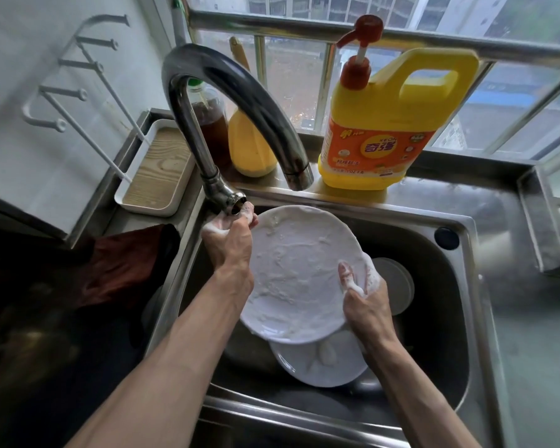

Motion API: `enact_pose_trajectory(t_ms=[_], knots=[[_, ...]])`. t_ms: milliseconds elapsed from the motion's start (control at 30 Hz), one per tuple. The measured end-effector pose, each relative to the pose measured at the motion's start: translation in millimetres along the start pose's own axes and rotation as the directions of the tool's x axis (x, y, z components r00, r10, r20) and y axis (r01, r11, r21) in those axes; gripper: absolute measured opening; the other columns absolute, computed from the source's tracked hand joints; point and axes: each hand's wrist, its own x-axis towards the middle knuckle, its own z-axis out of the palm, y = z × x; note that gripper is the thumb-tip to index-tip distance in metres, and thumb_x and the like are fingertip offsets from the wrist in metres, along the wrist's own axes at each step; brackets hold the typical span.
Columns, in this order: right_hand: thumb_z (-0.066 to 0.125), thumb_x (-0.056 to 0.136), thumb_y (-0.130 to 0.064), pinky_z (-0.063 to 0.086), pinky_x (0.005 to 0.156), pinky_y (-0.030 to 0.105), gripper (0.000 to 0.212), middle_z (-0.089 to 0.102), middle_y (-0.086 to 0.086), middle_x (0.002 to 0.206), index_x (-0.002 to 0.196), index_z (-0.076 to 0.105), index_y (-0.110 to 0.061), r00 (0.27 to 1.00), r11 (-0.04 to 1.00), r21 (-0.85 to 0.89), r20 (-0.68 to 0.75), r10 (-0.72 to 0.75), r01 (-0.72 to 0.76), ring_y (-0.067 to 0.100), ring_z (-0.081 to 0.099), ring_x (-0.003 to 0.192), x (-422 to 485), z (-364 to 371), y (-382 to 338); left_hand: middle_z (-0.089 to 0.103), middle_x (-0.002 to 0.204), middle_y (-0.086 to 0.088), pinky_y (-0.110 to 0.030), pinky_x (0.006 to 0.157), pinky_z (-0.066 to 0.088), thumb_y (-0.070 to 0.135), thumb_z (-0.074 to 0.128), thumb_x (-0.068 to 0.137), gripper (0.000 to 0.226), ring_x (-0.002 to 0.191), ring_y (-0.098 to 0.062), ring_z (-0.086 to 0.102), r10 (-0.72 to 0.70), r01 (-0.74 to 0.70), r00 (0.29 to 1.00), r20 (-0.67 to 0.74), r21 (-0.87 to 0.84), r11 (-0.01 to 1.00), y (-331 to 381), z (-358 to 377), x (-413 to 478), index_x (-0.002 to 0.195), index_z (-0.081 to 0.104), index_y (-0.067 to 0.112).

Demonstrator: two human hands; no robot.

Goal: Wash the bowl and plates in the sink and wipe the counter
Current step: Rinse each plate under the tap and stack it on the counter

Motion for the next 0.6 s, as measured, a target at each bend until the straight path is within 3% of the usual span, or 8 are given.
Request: enact_pose_trajectory(t_ms=[167,367,500,600], knots=[[0.057,0.107,-0.027,0.058,0.08,0.025,0.023,0.075,-0.005,0.11,0.129,0.063,-0.029,1.0,1.0,0.015,0.005,-0.003,0.003,0.011,0.073,0.102,0.1,-0.2,0.3,0.07,0.061,0.008,-0.026,0.074,0.053,0.009,0.074,0.089,0.013,0.064,-0.009,0.067,0.012,-0.011,1.0,-0.019,0.027,1.0,-1.4,1.3,-0.8,0.077,0.072,0.015],[0.058,0.107,-0.029,0.061,0.092,0.045,0.022,0.076,-0.007,0.109,0.127,0.063,-0.034,1.0,1.0,-0.008,0.012,0.003,-0.003,0.011,0.073,0.101,0.5,-2.2,0.8,0.066,0.061,0.012,-0.029,0.074,0.051,0.01,0.077,0.089,0.021,0.063,-0.008,0.061,0.039,-0.041,0.999,0.038,0.066,0.997,-5.1,-7.3,2.8,0.072,0.072,0.021],[0.058,0.106,-0.031,0.061,0.091,0.048,0.022,0.076,-0.007,0.11,0.128,0.062,-0.037,1.0,1.0,-0.01,0.023,0.018,-0.018,0.014,0.074,0.102,-0.4,-1.5,2.5,0.071,0.067,0.01,-0.023,0.07,0.053,0.013,0.076,0.092,0.015,0.065,-0.006,0.065,0.098,-0.106,0.993,0.061,0.147,0.983,-2.4,-9.9,-1.6,0.079,0.072,0.02],[0.057,0.106,-0.032,0.061,0.091,0.044,0.023,0.076,-0.008,0.109,0.128,0.062,-0.038,0.999,0.999,-0.015,0.024,0.034,-0.033,0.012,0.073,0.102,-1.4,-2.3,6.4,0.073,0.081,0.01,-0.014,0.068,0.053,0.016,0.071,0.096,0.014,0.078,-0.004,0.069,0.067,-0.112,0.983,0.173,0.258,0.96,-3.6,-19.8,-20.2,0.086,0.066,0.024]])
